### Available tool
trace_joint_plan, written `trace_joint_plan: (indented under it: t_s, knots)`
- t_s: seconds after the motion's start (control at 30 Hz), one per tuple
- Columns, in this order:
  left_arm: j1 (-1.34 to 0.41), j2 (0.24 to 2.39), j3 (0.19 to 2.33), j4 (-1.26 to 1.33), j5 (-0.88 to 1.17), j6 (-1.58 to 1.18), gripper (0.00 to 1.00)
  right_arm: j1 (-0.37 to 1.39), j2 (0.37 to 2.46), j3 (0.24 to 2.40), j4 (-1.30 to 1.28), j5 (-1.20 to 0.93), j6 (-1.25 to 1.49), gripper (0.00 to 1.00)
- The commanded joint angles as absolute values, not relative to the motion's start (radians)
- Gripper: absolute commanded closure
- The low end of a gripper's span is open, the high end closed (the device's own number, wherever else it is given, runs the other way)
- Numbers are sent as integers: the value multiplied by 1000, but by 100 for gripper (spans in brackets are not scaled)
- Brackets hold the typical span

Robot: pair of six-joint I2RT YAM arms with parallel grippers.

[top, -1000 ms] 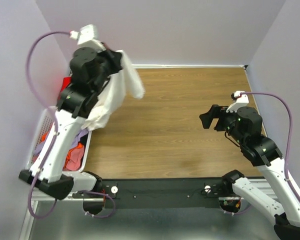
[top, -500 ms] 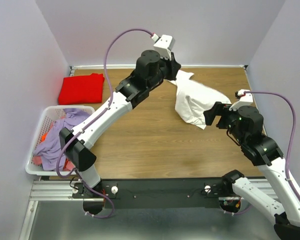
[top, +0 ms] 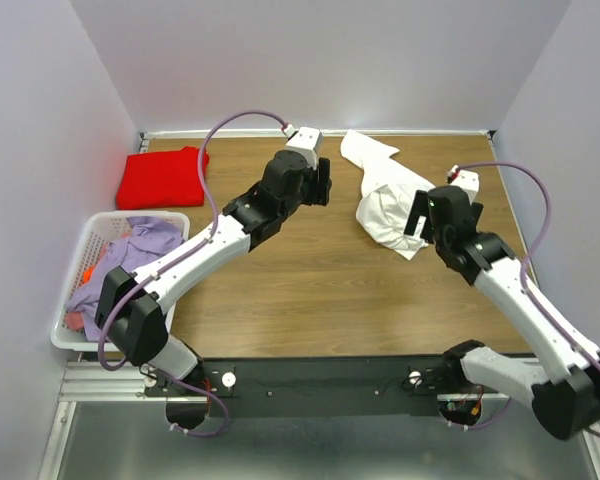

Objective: Fold and stack the t-shirts
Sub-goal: Move the tshirt to the center of the board, then flatten the tshirt out

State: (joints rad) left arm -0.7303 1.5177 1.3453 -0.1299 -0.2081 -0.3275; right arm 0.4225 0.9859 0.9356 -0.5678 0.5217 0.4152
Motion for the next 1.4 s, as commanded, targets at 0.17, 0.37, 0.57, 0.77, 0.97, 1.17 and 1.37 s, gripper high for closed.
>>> trace_joint_plan:
  t_s: [0.17, 0.37, 0.57, 0.77, 0.97, 1.17, 1.37]
  knots:
    - [-719, 1410, 1140, -129, -405, -295, 16, 88, 1388, 1037, -517, 462, 616, 0]
    - [-689, 1339, 1000, -115, -479, -276, 11, -81, 1676, 1182, -486, 402, 689, 2]
    - [-678, 1250, 871, -43, -517, -249, 11, -141, 1882, 1296, -447, 356, 631, 16]
    - [-673, 1197, 766, 40, -514, -242, 12, -141, 1957, 1321, -431, 339, 574, 25]
    - [-673, 1239, 767, 78, -540, -290, 13, -141, 1996, 1302, -422, 252, 525, 47]
    - [-673, 1298, 871, 41, -519, -289, 13, -143, 1983, 1305, -425, 230, 522, 95]
    - [-669, 1298, 1026, -70, -644, -166, 13, -104, 1818, 1411, -454, 111, 428, 99]
